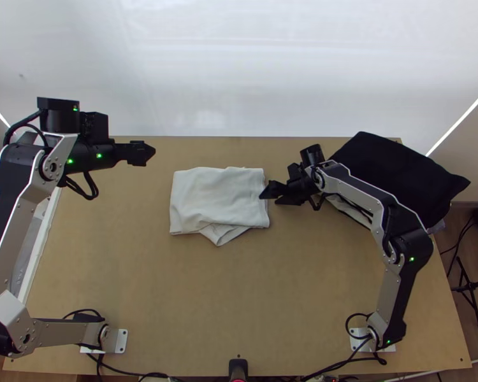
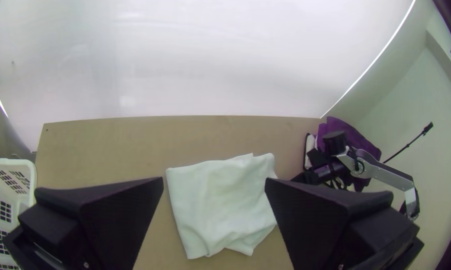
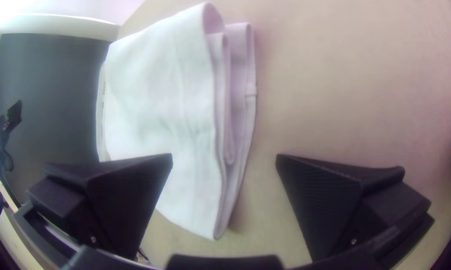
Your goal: Fold the t-shirt
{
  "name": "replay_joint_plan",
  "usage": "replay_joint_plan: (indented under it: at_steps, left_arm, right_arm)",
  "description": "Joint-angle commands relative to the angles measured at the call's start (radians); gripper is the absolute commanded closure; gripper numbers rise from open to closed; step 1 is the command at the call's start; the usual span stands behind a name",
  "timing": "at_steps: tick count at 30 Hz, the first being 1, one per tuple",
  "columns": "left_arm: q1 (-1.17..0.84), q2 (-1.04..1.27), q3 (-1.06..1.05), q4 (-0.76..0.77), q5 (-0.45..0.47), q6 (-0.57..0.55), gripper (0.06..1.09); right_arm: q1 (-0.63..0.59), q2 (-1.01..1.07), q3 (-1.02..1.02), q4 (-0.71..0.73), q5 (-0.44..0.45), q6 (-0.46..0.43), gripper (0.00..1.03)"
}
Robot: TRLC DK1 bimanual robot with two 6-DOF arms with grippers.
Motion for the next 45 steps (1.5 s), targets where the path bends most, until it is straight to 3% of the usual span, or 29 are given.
replay_joint_plan:
  at_steps: [1, 12, 16, 20, 22, 23, 25, 26, 33, 45]
  left_arm:
    - [-0.009, 0.001, -0.002, -0.001, -0.016, -0.008, 0.1]
    - [0.008, -0.008, -0.002, -0.018, -0.024, -0.009, 0.1]
    - [0.023, -0.023, -0.014, -0.027, -0.024, -0.006, 0.1]
    - [0.045, -0.043, -0.02, -0.044, -0.024, -0.002, 0.1]
    - [0.059, -0.055, -0.022, -0.055, -0.022, 0.004, 0.1]
    - [0.069, -0.062, -0.025, -0.059, -0.022, 0.009, 0.1]
    - [0.088, -0.074, -0.028, -0.069, -0.022, 0.015, 0.1]
    - [0.095, -0.078, -0.029, -0.073, -0.022, 0.017, 0.1]
    - [0.118, -0.089, -0.04, -0.081, -0.021, 0.032, 0.1]
    - [0.108, -0.085, -0.034, -0.076, -0.016, 0.027, 0.1]
  right_arm:
    - [0.037, 0.035, 0.028, 0.017, 0.001, 0.004, 0.06]
    - [0.215, 0.119, 0.209, 0.023, 0.004, 0.096, 0.06]
    - [0.295, 0.128, 0.275, 0.023, 0.083, 0.113, 0.05]
    - [0.3, 0.127, 0.314, 0.028, 0.103, 0.115, 0.07]
    - [0.281, 0.122, 0.317, 0.028, 0.103, 0.113, 0.19]
    - [0.269, 0.112, 0.312, 0.023, 0.103, 0.111, 0.32]
    - [0.238, 0.09, 0.301, 0.038, 0.103, 0.113, 0.86]
    - [0.223, 0.081, 0.301, 0.038, 0.103, 0.113, 1.01]
    - [0.143, 0.041, 0.286, 0.028, 0.106, 0.118, 1.0]
    - [0.154, -0.057, 0.338, -0.095, 0.112, 0.136, 1.0]
